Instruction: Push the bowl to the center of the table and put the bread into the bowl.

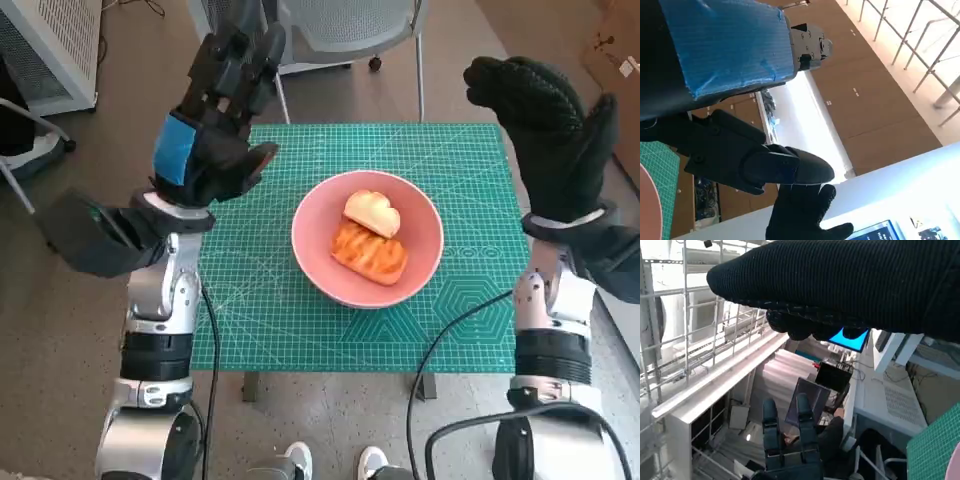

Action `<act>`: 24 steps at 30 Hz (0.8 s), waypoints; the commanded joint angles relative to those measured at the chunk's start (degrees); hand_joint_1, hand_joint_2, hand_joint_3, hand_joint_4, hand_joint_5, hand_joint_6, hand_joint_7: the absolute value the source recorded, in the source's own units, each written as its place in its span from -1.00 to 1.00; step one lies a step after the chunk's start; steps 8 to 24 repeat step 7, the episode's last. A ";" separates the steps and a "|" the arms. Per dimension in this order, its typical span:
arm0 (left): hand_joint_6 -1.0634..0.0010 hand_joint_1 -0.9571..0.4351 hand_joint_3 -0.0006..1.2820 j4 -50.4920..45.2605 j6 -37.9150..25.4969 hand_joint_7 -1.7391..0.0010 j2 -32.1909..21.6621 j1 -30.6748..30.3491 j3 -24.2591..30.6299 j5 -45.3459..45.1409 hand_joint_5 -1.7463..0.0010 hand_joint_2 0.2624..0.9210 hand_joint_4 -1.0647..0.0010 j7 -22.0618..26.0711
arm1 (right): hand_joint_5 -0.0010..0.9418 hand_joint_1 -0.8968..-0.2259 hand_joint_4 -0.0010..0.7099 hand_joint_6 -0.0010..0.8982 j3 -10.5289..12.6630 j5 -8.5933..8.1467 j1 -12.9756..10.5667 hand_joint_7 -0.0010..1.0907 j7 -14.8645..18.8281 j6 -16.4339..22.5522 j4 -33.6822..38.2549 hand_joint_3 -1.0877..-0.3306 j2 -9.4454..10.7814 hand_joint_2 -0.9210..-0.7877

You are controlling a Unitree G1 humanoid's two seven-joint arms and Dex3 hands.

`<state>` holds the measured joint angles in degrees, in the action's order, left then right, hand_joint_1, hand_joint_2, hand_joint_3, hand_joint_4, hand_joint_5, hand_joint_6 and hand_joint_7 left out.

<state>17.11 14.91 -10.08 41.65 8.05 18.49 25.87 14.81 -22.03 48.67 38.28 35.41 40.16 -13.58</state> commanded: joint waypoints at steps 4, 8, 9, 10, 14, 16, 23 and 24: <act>1.00 -0.59 -0.75 -2.06 0.35 0.84 0.64 -1.77 -0.12 -0.17 1.00 1.00 1.00 -0.60 | -1.00 -0.30 -0.21 -0.06 -0.48 1.08 -0.14 -0.98 -1.56 -1.26 -1.25 0.20 -0.64 -1.00; 1.00 -0.56 -0.75 -2.40 0.84 0.84 0.70 -2.22 -0.32 -0.62 1.00 1.00 1.00 -0.80 | -1.00 -0.31 -0.21 -0.05 -0.63 1.35 -0.27 -0.97 -2.05 -1.42 -1.66 0.20 -0.54 -1.00; 1.00 -0.56 -0.75 -2.40 0.84 0.84 0.70 -2.22 -0.32 -0.62 1.00 1.00 1.00 -0.80 | -1.00 -0.31 -0.21 -0.05 -0.63 1.35 -0.27 -0.97 -2.05 -1.42 -1.66 0.20 -0.54 -1.00; 1.00 -0.56 -0.75 -2.40 0.84 0.84 0.70 -2.22 -0.32 -0.62 1.00 1.00 1.00 -0.80 | -1.00 -0.31 -0.21 -0.05 -0.63 1.35 -0.27 -0.97 -2.05 -1.42 -1.66 0.20 -0.54 -1.00; 1.00 -0.56 -0.75 -2.40 0.84 0.84 0.70 -2.22 -0.32 -0.62 1.00 1.00 1.00 -0.80 | -1.00 -0.31 -0.21 -0.05 -0.63 1.35 -0.27 -0.97 -2.05 -1.42 -1.66 0.20 -0.54 -1.00; 1.00 -0.56 -0.75 -2.40 0.84 0.84 0.70 -2.22 -0.32 -0.62 1.00 1.00 1.00 -0.80 | -1.00 -0.31 -0.21 -0.05 -0.63 1.35 -0.27 -0.97 -2.05 -1.42 -1.66 0.20 -0.54 -1.00; 1.00 -0.56 -0.75 -2.40 0.84 0.84 0.70 -2.22 -0.32 -0.62 1.00 1.00 1.00 -0.80 | -1.00 -0.31 -0.21 -0.05 -0.63 1.35 -0.27 -0.97 -2.05 -1.42 -1.66 0.20 -0.54 -1.00; 1.00 -0.56 -0.75 -2.40 0.84 0.84 0.70 -2.22 -0.32 -0.62 1.00 1.00 1.00 -0.80 | -1.00 -0.31 -0.21 -0.05 -0.63 1.35 -0.27 -0.97 -2.05 -1.42 -1.66 0.20 -0.54 -1.00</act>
